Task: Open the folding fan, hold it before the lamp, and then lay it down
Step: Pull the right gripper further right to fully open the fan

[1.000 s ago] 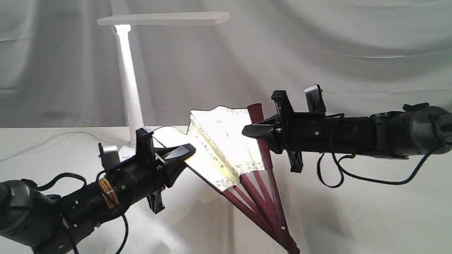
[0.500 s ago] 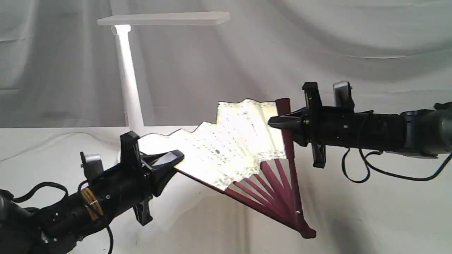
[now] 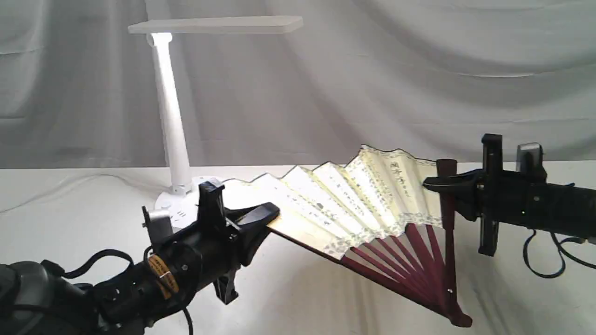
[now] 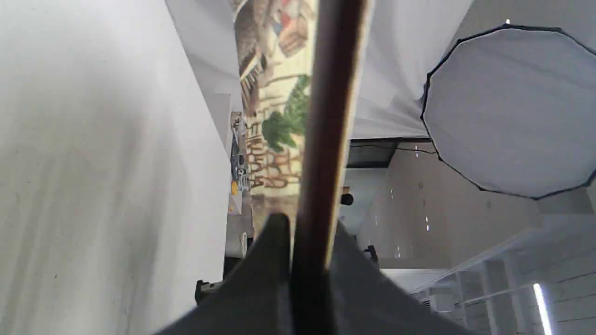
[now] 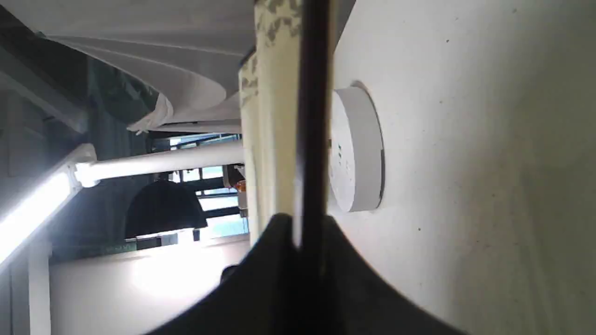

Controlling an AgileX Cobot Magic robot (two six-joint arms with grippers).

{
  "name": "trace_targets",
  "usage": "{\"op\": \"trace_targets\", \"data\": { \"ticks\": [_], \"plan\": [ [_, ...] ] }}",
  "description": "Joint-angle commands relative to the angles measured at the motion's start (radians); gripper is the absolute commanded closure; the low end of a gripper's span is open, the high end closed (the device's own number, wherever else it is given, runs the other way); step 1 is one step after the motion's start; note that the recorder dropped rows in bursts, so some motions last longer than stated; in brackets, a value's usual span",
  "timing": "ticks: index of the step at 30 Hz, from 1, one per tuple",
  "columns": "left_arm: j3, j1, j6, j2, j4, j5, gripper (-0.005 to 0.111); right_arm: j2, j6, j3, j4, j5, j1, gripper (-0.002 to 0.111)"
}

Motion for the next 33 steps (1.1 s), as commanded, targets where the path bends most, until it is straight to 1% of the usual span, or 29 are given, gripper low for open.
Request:
{"op": "trace_targets", "data": {
  "ticks": [1, 5, 7, 23, 30, 33],
  "plan": [
    [-0.040, -0.007, -0.010, 0.006, -0.049, -0.027, 0.107, -0.007, -0.072, 0.038, -0.013, 0.018, -0.057, 0.108],
    [-0.068, -0.025, -0.010, 0.015, -0.039, -0.027, 0.107, -0.017, -0.095, 0.086, -0.013, 0.018, -0.116, 0.108],
    [-0.068, -0.031, -0.009, 0.017, -0.062, -0.027, 0.107, -0.022, -0.108, 0.098, -0.013, 0.018, -0.142, 0.108],
    [-0.068, -0.031, 0.040, 0.017, -0.139, -0.027, 0.107, -0.033, -0.108, 0.106, -0.030, 0.018, -0.337, 0.108],
    [-0.068, -0.031, 0.089, 0.017, -0.211, -0.027, 0.107, -0.033, -0.101, 0.106, -0.073, 0.018, -0.393, 0.108],
    [-0.068, -0.034, 0.118, 0.017, -0.239, -0.027, 0.107, -0.033, -0.101, 0.106, -0.075, 0.018, -0.403, 0.108]
  ]
}}
